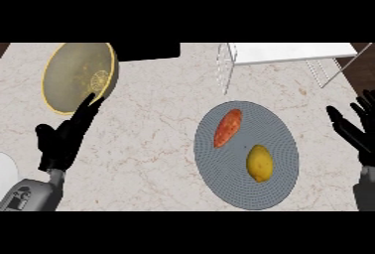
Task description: Pick the lemon from the placemat and place it in the tiered shelf
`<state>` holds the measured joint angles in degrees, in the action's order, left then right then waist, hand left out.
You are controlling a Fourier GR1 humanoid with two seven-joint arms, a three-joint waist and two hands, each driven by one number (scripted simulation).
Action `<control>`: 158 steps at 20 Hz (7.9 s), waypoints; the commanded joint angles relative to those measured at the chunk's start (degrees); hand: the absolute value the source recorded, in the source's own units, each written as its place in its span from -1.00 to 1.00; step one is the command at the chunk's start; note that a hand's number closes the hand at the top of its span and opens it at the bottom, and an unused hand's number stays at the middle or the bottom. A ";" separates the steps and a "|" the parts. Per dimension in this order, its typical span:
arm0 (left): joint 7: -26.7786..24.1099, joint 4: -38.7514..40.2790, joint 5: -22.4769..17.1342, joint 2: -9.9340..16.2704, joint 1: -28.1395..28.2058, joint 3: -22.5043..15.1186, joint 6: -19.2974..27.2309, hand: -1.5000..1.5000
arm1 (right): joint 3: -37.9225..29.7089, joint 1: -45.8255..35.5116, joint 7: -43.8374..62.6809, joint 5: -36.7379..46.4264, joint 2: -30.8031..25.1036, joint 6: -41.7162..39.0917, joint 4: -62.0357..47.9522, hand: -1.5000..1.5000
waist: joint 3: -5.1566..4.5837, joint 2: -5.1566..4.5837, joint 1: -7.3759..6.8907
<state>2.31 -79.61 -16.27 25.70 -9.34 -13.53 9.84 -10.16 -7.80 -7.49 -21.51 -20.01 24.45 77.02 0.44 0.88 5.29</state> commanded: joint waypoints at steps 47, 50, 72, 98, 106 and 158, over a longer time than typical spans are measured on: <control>-0.51 -0.44 10.80 -10.68 -5.84 -2.76 3.43 0.00 | 26.46 28.71 85.23 47.18 -25.38 9.76 64.22 -1.00 | -0.65 -1.14 -6.13; -0.68 -2.06 9.79 -8.97 -3.72 -1.78 1.04 0.00 | 28.95 25.51 86.46 51.07 -23.06 8.47 59.99 -1.00 | -0.60 -0.99 -6.18; -0.85 -2.77 12.48 -10.60 -1.73 -0.42 -0.33 0.00 | 32.75 15.67 89.19 63.63 -0.91 -4.80 48.57 -1.00 | -0.50 -0.87 -5.38; 1.66 -6.45 15.85 -12.84 -0.74 2.62 -1.92 0.00 | 25.62 14.15 79.44 69.04 14.26 -13.86 35.79 -1.00 | -0.44 -0.81 -5.37; -0.39 -3.48 16.08 -12.97 -1.72 6.63 -5.08 0.00 | 19.80 14.34 68.61 64.90 15.61 -12.45 27.89 -1.00 | -0.43 -0.89 -5.24; -1.02 -1.02 20.23 -16.86 -2.83 9.59 -8.09 0.00 | 21.04 -40.86 74.72 82.52 16.21 -37.53 37.31 1.00 | -0.49 -0.75 -4.94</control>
<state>1.81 -82.48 3.97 8.28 -10.54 -4.98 2.33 16.11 -43.75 62.47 60.62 -1.94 -6.13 114.31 -0.05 0.24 0.22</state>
